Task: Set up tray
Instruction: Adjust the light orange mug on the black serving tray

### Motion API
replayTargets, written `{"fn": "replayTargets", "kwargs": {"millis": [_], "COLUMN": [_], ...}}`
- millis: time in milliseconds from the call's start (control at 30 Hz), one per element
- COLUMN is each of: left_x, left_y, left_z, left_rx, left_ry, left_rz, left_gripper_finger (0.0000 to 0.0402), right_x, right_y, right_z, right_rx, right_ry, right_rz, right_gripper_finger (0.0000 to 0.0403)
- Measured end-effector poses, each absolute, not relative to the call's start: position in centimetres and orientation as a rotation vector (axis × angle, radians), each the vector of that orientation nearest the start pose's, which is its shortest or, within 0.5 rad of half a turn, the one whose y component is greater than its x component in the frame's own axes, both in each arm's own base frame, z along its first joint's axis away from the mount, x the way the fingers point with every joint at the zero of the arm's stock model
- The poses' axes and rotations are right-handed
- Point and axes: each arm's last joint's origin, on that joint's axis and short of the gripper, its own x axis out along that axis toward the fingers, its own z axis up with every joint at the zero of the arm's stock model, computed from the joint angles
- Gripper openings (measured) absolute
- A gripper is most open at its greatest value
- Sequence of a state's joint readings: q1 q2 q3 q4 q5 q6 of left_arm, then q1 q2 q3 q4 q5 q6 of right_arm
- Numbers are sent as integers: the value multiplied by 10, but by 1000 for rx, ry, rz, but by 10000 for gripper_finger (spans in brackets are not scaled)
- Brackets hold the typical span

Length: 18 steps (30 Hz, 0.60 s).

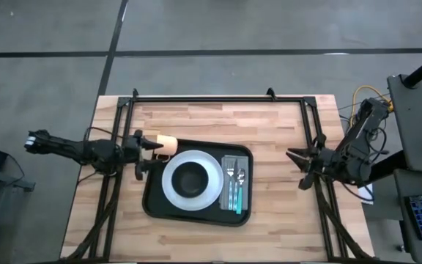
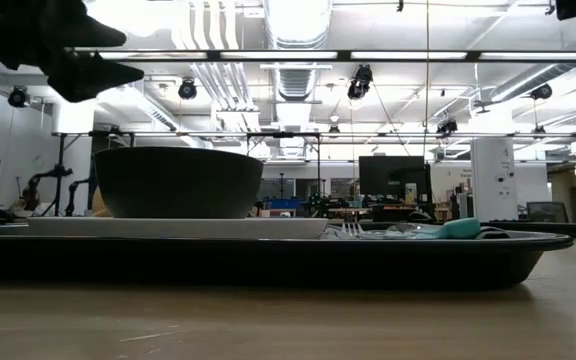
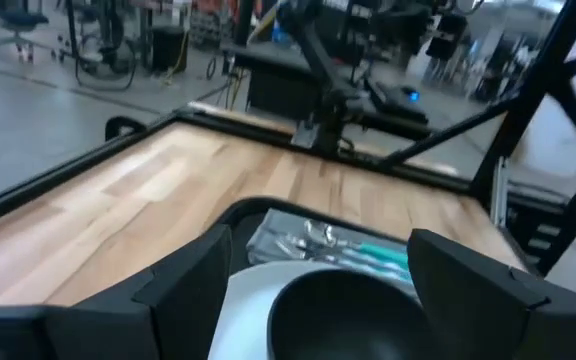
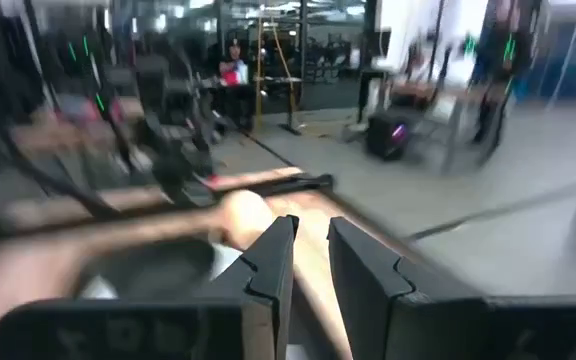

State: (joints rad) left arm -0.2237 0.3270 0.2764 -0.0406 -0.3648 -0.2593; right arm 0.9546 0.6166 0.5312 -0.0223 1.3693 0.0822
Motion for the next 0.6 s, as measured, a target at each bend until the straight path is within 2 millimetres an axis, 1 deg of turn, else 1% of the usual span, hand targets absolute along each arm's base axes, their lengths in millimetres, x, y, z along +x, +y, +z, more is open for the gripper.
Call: {"fn": "replayTargets", "kwargs": {"millis": [33, 133, 167, 300, 400, 500, 567, 600], "left_x": [110, 106, 105, 105, 106, 105, 104, 103], "left_y": [-14, -14, -13, -13, -14, -13, -12, -12], "left_z": [225, 213, 210, 190, 184, 187, 195, 200], "left_rx": [-235, -239, -247, -350, -374, -319, -305, -271], "left_ry": [60, 53, 47, 67, 50, 41, 28, 32], "left_rz": [150, 149, 151, 155, 150, 179, 178, 178], "left_gripper_finger": [281, 281, 281, 281, 281, 281, 281, 281], "right_x": [96, 96, 96, 96, 96, 96, 96, 96], "right_y": [87, 87, 87, 87, 87, 87, 87, 87], "right_z": [289, 292, 292, 291, 290, 291, 292, 293], "right_rx": [39, 303, 342, 246, 213, 215, 246, 258], "right_ry": [12, -45, -52, -28, -20, -23, -32, -37], "right_rz": [-415, -412, -411, -413, -411, -413, -415, -415], "right_gripper_finger": [59, 59, 59, 59, 59, 59, 59, 59]}}
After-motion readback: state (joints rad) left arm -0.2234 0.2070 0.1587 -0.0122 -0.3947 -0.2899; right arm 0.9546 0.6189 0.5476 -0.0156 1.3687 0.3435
